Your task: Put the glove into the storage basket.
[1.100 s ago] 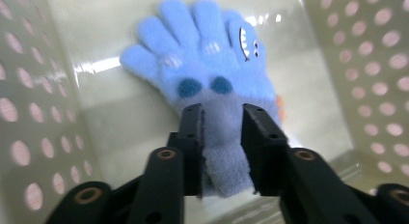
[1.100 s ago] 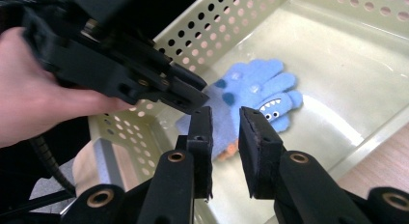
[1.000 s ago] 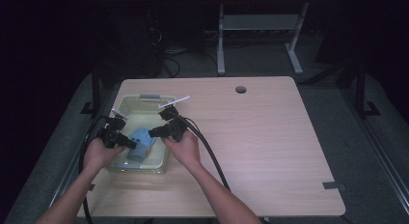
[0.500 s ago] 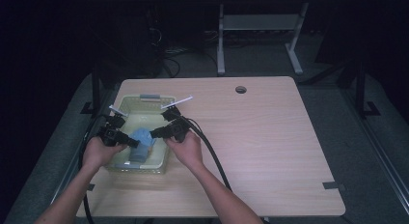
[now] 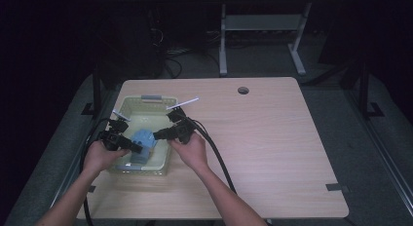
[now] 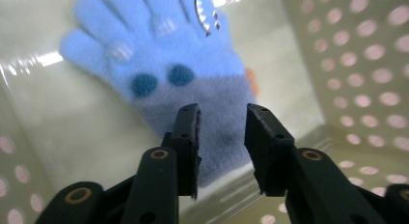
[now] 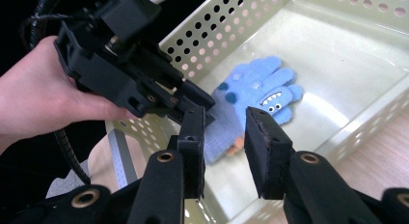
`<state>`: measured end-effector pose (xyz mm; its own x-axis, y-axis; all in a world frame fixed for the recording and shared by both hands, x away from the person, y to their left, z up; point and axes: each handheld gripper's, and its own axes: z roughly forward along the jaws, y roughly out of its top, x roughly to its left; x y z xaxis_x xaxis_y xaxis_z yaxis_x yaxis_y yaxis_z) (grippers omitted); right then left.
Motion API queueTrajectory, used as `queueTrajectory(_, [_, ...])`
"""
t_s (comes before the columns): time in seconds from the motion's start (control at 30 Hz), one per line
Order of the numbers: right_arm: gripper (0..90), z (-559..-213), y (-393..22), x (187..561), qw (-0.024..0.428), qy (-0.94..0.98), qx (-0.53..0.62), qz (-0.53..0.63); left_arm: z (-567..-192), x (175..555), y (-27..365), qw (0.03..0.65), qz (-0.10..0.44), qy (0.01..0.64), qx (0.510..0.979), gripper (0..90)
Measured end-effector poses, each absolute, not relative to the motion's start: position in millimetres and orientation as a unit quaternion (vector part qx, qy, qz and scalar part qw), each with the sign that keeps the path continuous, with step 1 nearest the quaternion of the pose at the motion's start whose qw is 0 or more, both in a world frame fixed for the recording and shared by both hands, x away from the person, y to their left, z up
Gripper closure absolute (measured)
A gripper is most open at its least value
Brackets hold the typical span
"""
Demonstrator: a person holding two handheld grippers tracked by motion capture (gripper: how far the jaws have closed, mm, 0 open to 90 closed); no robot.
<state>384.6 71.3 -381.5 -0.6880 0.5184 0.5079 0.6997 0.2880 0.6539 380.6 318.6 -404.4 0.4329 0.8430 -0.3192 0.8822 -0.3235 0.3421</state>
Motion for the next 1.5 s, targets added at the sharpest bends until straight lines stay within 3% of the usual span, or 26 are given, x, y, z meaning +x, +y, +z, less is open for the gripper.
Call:
queueTrajectory(0.43, [64.8,-378.9,59.4,384.3,0.101,-0.794,-0.38,-0.464,-395.8,379.7,326.5,0.284,-0.037,0.53,0.798,61.4])
queueTrajectory(0.9, [62.5,-381.4,39.7,382.2,0.107,-0.79,-0.385,-0.465,-383.9,373.7,314.3,0.326,-0.023,0.51,0.796,50.5])
queueTrajectory(1.5, [52.5,-369.7,-7.1,383.8,0.103,-0.773,-0.394,-0.486,-370.5,372.7,298.7,0.381,-0.026,0.505,0.774,42.3])
